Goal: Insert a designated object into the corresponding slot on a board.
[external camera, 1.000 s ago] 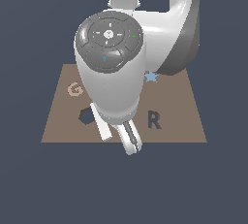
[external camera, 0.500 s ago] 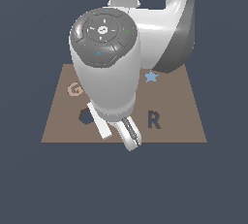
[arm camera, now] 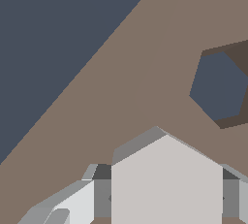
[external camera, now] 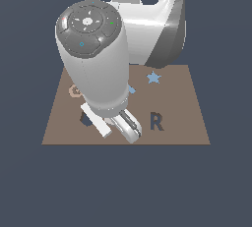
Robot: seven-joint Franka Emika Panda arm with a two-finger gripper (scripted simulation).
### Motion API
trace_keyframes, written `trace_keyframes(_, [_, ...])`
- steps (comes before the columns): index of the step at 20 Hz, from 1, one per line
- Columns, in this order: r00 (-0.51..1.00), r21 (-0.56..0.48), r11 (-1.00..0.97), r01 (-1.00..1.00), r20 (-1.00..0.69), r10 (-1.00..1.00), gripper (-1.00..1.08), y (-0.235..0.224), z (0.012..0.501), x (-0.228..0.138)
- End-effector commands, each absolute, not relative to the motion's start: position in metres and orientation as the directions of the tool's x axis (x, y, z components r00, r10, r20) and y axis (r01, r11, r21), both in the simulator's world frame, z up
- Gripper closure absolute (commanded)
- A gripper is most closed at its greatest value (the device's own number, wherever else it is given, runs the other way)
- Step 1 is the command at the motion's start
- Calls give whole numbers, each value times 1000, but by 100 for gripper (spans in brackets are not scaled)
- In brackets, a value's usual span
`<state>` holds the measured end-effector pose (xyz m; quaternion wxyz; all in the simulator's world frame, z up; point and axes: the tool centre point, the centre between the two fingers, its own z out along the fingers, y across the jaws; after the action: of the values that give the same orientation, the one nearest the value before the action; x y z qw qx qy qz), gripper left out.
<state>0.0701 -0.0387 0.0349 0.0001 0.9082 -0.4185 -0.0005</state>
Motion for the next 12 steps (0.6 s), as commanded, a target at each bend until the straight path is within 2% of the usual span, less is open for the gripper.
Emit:
trace_keyframes(1, [703, 0, -703, -712, 0, -712, 108, -46, 36, 67])
trace_keyframes(12, [908, 0, -908, -418, 0, -418, 108, -83, 38, 59])
